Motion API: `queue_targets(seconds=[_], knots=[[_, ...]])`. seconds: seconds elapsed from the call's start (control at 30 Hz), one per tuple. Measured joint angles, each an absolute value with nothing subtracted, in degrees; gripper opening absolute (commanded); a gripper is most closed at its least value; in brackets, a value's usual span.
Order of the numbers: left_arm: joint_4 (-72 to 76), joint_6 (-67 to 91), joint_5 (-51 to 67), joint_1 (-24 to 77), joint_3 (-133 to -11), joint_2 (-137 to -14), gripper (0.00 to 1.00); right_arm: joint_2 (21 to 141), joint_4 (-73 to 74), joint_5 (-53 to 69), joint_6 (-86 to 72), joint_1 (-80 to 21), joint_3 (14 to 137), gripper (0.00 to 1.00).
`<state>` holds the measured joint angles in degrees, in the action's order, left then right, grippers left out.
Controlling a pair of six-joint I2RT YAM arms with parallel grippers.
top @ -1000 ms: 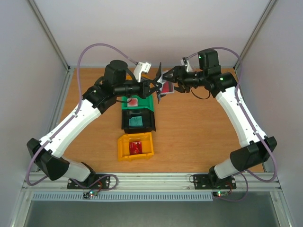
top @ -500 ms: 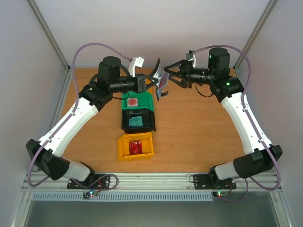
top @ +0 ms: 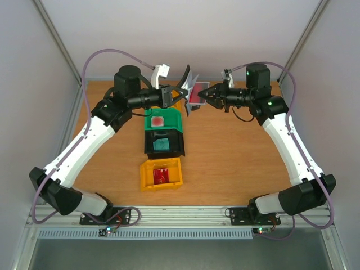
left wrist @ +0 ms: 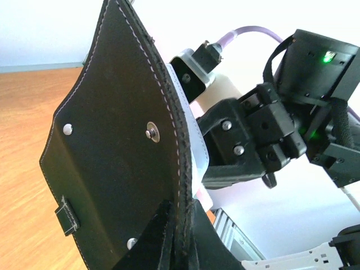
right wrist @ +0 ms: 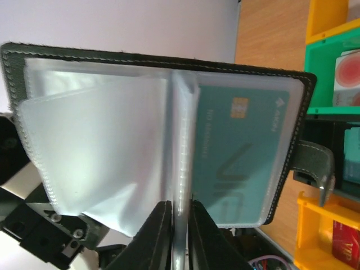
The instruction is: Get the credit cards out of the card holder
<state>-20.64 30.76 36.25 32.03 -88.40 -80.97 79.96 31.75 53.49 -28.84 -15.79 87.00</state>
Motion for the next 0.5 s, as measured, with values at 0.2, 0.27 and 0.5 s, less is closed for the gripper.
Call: queue_targets(seconds=[0.2, 0.27, 0.5], knots=[[-22.2, 31.4, 34.0, 31.9, -89.1, -80.9, 0.29, 80.0, 34.0, 52.4, -27.5, -15.8, 88.1, 0.01], [-25.0, 30.9, 30.0, 31.9, -89.3, -80.6, 0.55, 80.1, 37.8, 50.6, -26.0, -15.7, 89.9, 0.01], [-34.9, 24.8, 15.3, 31.5, -89.2, -79.6, 0.63, 88.9, 72.5, 31.8, -14.4, -17.1, 113.6, 0.01]])
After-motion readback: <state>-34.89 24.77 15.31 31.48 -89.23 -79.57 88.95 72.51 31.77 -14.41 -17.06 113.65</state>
